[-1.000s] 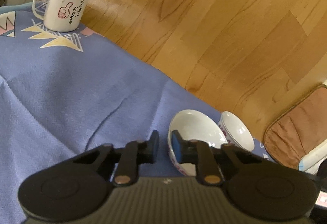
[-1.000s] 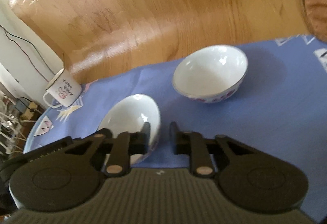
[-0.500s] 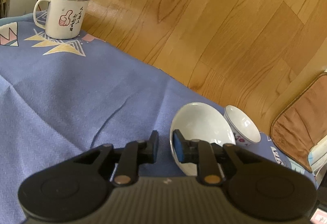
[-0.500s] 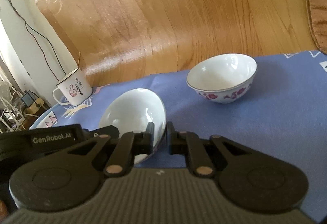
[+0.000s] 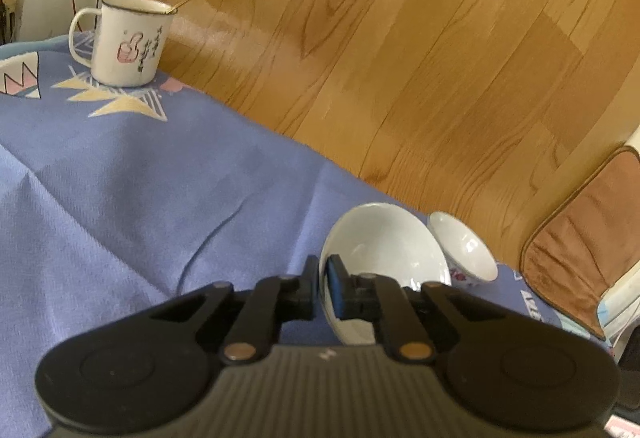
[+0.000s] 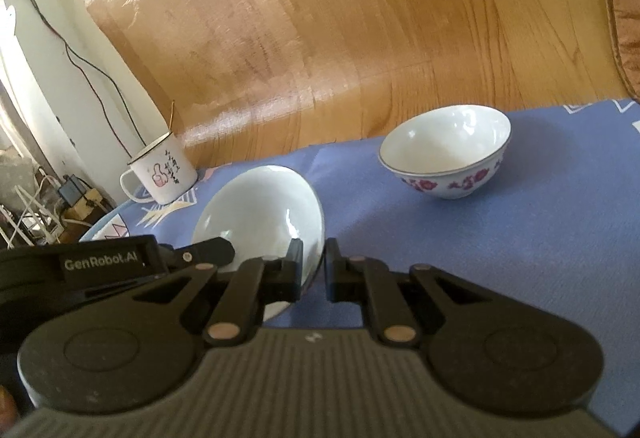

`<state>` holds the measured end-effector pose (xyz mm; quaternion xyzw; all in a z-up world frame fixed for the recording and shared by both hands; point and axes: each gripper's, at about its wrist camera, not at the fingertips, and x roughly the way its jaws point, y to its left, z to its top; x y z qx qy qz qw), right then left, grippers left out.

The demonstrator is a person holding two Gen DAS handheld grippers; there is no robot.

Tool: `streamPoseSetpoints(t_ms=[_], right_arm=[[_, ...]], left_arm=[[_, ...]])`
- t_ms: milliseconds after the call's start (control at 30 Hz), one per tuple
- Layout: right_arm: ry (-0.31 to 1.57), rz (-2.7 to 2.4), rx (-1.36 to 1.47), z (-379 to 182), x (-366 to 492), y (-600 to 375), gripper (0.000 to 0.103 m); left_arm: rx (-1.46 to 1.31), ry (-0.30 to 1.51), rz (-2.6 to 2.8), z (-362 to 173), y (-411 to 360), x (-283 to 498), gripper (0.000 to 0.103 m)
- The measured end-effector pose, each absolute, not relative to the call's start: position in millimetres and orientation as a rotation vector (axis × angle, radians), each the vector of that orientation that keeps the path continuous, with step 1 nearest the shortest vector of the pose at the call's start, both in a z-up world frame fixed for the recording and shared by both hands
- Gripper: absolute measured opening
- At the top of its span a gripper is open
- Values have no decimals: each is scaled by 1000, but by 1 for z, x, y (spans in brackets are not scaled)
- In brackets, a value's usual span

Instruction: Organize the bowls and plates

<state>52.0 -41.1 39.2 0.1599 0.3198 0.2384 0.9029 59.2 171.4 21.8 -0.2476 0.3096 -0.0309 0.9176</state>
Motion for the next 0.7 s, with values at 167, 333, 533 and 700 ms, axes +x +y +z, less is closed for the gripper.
streamPoseSetpoints(t_ms=[167,333,533,700], right_arm=[[685,494,347,38,56,-44,14],[679,490,371,37,55,-46,15],[660,480,363,38,52,-45,14],[728,452,362,42,50,-45,13]], left_arm=[[-577,678,-66,13,179,65,13],[-528,660,-74,15,172,63,7],[-514,653,-73,17,170,61,7],[-486,644,-76,24,163,47,7]])
